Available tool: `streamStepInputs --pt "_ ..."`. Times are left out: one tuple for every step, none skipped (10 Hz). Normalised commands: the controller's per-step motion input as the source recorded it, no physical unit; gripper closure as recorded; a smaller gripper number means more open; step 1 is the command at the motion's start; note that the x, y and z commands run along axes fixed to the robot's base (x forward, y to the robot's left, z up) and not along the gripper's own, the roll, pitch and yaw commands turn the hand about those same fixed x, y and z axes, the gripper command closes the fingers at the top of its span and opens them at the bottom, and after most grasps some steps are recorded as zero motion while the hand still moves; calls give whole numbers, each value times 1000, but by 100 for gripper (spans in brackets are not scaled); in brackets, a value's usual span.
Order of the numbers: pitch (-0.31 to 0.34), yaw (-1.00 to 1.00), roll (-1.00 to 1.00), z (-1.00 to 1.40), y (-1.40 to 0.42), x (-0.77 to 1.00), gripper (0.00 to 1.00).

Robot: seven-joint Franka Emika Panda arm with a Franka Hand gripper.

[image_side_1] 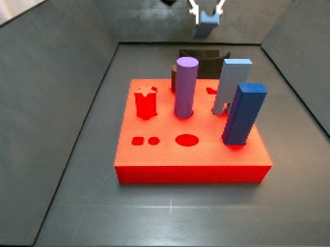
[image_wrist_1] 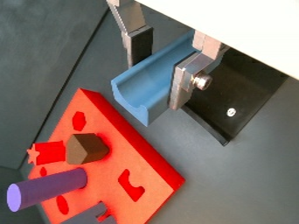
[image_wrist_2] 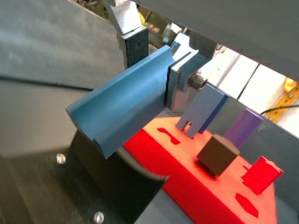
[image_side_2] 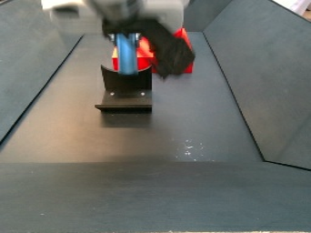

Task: Pick up the arch object. Move up. Place the arch object on the fixture. Regrasp the arch object. Move to above the board. Insert the arch object.
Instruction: Place the arch object on the fixture, then regrasp the arch object.

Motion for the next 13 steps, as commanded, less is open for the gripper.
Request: streamStepInputs --pt "163 -212 -447 -1000 141 161 100" --pt "116 -226 -297 -1000 137 171 100" --pt "53 -224 -200 -1000 137 181 100" --pt "15 -210 -182 -817 119 153 100" --pt "-20 -177 -179 -550 86 122 100" --pt "-35 -161 -176 -426 73 112 100" --pt "-52 -117 -152 -272 57 80 100" --pt "-57 -98 -140 -260 40 75 100" --pt "-60 -69 -131 -255 29 73 100" --pt "-59 -44 -130 -252 25 73 100" --pt "0 0 0 0 0 0 0" --pt "-34 -36 30 1000 0 0 0" --pt "-29 -29 32 1000 1 -6 0"
